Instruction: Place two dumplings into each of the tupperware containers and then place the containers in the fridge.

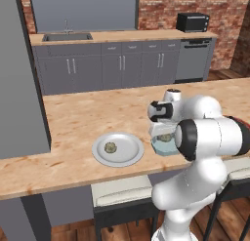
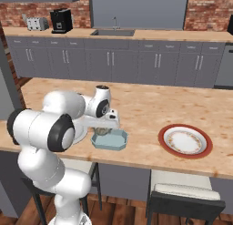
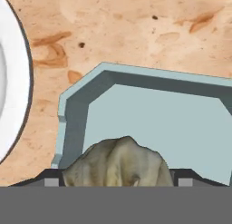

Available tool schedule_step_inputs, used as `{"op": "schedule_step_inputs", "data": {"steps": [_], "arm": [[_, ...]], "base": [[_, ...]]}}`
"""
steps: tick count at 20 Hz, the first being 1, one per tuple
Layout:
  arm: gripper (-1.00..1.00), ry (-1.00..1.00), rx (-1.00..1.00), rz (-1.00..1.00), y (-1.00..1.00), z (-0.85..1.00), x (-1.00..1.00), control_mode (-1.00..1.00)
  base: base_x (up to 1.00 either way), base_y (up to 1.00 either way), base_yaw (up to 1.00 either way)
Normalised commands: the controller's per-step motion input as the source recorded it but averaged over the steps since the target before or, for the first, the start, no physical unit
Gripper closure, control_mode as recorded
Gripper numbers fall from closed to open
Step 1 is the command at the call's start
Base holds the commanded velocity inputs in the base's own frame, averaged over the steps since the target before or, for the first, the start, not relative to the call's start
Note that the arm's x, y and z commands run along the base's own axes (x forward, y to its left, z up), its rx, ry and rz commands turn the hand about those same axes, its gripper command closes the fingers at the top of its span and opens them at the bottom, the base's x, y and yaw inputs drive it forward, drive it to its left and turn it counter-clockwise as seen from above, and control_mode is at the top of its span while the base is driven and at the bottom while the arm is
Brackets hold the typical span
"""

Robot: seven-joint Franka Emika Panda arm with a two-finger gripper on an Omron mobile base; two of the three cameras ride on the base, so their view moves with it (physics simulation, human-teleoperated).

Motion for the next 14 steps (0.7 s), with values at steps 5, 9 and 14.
{"op": "schedule_step_inputs", "data": {"steps": [5,9,14], "arm": [[1.0,-0.01,0.0,0.0,-0.07,-0.49,0.07,-1.0],[1.0,-0.03,0.0,0.0,0.0,-0.33,0.0,-1.0],[-1.0,0.0,0.0,0.0,0.0,-0.01,0.0,-1.0]], "base": [[0.0,0.0,0.0],[0.0,0.0,0.0],[0.0,0.0,0.0]]}}
